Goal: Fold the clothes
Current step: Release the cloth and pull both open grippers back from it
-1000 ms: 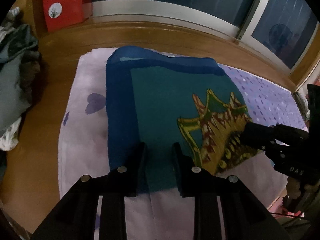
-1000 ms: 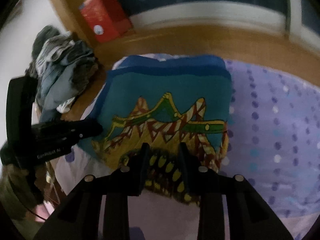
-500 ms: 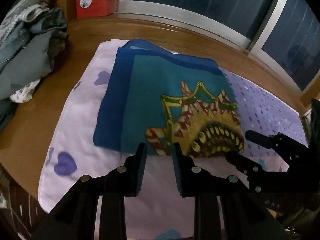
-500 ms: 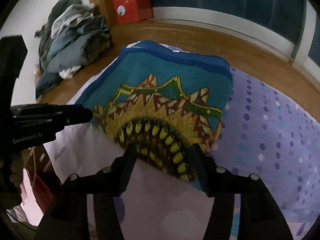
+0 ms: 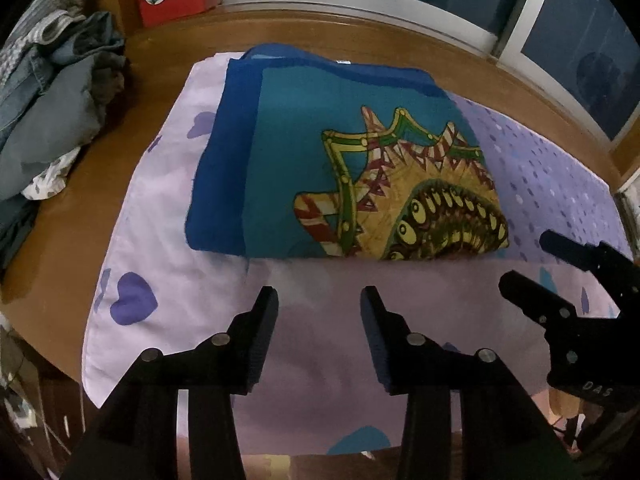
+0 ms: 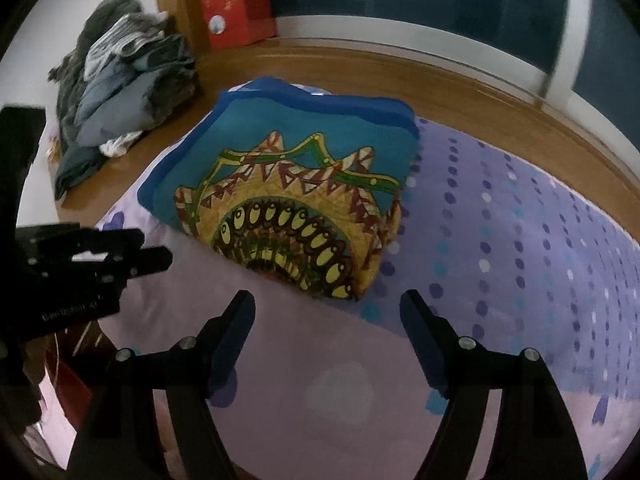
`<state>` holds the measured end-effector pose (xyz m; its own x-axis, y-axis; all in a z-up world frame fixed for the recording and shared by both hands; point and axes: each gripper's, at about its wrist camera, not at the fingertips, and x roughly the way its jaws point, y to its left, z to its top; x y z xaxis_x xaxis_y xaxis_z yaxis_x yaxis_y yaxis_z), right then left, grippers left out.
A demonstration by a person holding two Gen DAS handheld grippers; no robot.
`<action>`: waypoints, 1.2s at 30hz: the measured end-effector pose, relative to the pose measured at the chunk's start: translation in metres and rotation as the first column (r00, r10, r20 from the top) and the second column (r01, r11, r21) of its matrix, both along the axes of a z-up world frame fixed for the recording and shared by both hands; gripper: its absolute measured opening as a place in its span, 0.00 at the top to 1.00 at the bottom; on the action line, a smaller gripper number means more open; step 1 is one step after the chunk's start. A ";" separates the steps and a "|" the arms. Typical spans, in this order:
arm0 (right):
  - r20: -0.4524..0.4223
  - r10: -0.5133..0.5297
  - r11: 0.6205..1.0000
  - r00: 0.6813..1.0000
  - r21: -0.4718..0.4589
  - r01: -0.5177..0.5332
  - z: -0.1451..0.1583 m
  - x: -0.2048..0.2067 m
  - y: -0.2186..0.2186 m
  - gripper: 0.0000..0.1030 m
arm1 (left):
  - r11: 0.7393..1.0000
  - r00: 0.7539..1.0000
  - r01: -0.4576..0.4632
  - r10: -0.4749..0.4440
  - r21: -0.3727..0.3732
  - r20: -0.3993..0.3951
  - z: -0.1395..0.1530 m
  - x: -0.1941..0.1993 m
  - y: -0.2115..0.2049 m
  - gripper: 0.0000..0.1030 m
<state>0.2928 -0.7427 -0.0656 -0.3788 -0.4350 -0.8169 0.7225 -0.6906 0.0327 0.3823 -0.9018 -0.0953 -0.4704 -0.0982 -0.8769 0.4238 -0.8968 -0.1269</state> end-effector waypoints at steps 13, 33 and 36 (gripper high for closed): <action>-0.018 -0.085 0.996 0.996 0.019 0.086 0.001 0.030 -0.014 0.26 | 0.995 0.995 0.099 -0.099 0.029 -0.013 -0.001 0.013 -0.021 0.57; 0.009 -0.167 0.986 0.986 0.008 0.167 -0.002 0.032 -0.005 0.26 | 0.993 0.993 0.114 -0.114 0.015 0.008 -0.009 0.022 -0.009 0.54; 0.009 -0.163 0.987 0.987 0.012 0.163 -0.003 0.033 -0.006 0.26 | 0.995 0.995 0.102 -0.102 0.006 0.004 -0.008 0.024 -0.007 0.43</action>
